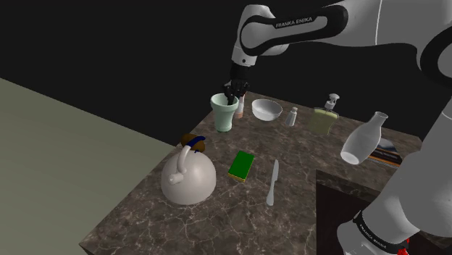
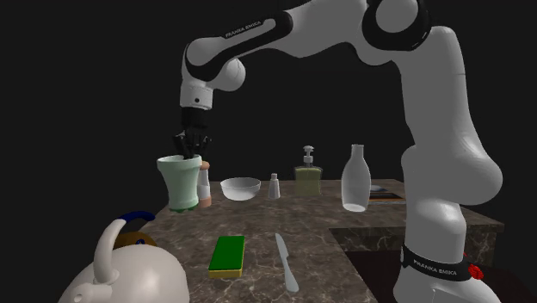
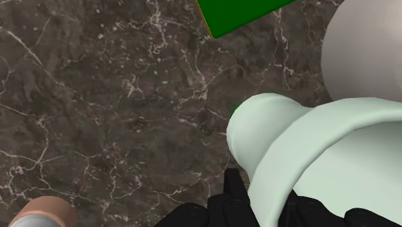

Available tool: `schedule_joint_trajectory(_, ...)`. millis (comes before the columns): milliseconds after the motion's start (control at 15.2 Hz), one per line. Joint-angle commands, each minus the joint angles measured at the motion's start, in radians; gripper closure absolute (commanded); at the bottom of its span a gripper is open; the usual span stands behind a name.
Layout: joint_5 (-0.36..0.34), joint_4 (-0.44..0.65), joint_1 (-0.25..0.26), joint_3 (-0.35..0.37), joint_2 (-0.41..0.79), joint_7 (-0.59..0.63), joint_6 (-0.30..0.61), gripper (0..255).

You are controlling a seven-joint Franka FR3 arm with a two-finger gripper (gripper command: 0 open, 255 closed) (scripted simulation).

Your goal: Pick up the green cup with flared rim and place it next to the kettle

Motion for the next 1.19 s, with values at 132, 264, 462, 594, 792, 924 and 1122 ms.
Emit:
schedule_joint_trajectory(132,0.003,-0.042,0.000,0.000,0.010,-0.007,0.053,255)
schedule_joint_trajectory(264,0.005,-0.060,0.000,0.001,0.017,-0.011,0.077,255)
schedule_joint_trajectory(462,0.008,-0.085,0.000,0.001,0.029,-0.015,0.114,255)
schedule_joint_trajectory(594,0.010,-0.101,0.000,0.002,0.037,-0.019,0.138,255)
schedule_joint_trajectory(792,0.013,-0.123,0.001,0.002,0.052,-0.024,0.174,255)
schedule_joint_trajectory(924,0.015,-0.136,0.001,0.003,0.063,-0.027,0.198,255)
schedule_joint_trajectory(1122,0.017,-0.145,0.001,0.003,0.071,-0.030,0.215,255)
